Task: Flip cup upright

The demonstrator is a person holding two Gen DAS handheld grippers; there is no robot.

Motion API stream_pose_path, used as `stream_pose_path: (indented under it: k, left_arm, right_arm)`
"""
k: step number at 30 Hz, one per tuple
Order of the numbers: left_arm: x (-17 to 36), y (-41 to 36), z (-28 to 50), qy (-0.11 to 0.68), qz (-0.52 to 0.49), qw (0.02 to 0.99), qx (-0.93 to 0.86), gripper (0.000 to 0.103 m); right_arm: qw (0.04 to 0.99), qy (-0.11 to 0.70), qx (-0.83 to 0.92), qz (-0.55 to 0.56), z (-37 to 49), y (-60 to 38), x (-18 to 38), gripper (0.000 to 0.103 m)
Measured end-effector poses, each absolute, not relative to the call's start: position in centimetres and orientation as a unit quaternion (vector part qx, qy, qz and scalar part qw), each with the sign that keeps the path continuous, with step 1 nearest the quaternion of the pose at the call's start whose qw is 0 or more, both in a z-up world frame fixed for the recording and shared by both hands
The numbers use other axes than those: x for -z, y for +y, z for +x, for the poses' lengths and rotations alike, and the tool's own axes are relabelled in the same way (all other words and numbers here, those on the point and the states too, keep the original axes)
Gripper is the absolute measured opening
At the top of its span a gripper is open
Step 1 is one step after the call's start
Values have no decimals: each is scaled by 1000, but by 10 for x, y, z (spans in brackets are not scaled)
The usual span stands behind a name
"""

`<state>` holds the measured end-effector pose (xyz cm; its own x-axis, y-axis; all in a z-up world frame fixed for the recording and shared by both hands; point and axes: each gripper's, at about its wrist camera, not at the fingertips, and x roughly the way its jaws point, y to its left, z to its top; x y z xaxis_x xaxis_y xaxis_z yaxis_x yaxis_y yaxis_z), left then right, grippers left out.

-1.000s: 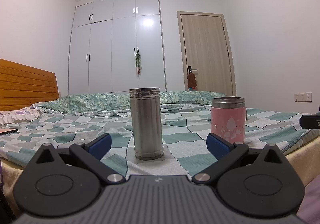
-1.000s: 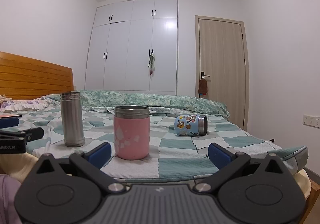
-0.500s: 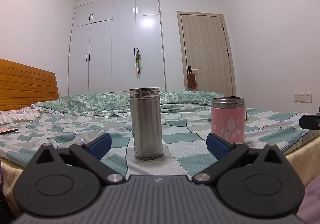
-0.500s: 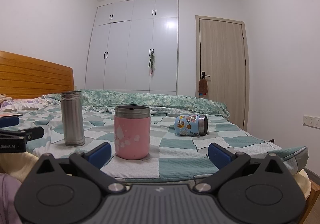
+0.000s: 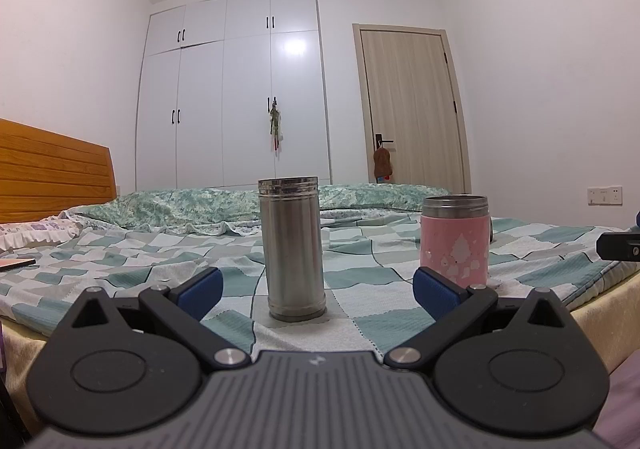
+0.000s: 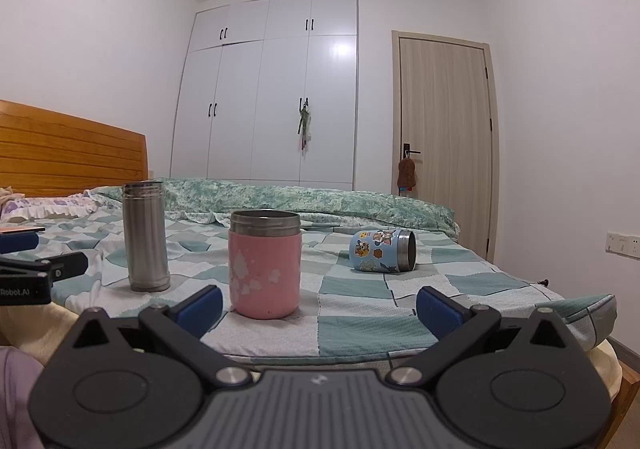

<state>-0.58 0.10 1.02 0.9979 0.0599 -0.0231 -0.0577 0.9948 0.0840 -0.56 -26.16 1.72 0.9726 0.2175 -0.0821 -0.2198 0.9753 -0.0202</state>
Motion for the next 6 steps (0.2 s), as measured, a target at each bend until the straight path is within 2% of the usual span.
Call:
stream_pose_path:
  k: [6]
  left_arm:
    - [-11,2,-7,11,38,999,-28,103]
  right_arm:
    - [993,40,-110,-15,-5,-262,-17,103]
